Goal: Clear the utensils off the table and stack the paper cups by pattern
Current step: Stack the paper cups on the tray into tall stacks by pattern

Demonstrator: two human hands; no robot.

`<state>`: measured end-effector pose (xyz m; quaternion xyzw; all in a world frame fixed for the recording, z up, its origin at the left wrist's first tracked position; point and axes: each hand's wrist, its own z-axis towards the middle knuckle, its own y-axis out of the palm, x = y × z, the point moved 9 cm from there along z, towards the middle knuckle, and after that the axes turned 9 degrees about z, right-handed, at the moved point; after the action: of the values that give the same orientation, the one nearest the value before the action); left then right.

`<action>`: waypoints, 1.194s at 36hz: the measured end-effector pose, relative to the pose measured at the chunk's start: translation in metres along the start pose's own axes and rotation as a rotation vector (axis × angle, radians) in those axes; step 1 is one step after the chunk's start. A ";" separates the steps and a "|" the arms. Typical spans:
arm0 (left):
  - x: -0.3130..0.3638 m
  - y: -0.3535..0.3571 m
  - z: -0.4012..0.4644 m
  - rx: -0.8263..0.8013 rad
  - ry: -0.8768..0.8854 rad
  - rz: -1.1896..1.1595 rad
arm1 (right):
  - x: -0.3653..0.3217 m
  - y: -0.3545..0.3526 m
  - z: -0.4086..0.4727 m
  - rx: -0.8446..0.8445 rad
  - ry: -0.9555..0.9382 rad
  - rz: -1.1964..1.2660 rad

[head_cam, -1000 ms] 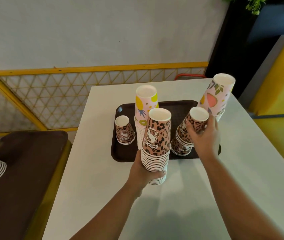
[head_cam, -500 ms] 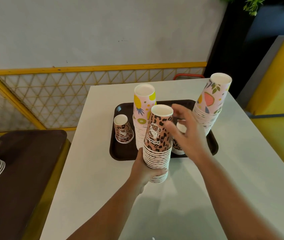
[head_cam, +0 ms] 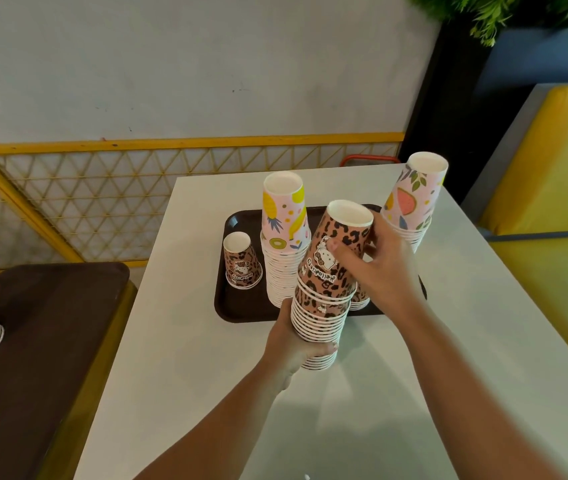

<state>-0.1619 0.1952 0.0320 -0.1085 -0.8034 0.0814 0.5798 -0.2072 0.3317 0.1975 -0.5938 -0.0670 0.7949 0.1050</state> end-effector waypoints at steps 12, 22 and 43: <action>-0.006 -0.013 0.000 0.050 -0.012 -0.037 | 0.010 -0.069 0.024 0.430 -0.023 0.223; -0.007 -0.009 0.003 0.029 -0.029 -0.040 | 0.071 -0.039 0.014 0.295 0.061 -0.194; 0.005 -0.001 0.005 0.021 0.007 -0.001 | 0.022 0.015 -0.004 -0.062 0.007 -0.135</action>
<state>-0.1681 0.1950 0.0351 -0.1022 -0.8006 0.0890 0.5836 -0.2107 0.3226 0.1719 -0.5935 -0.1312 0.7816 0.1399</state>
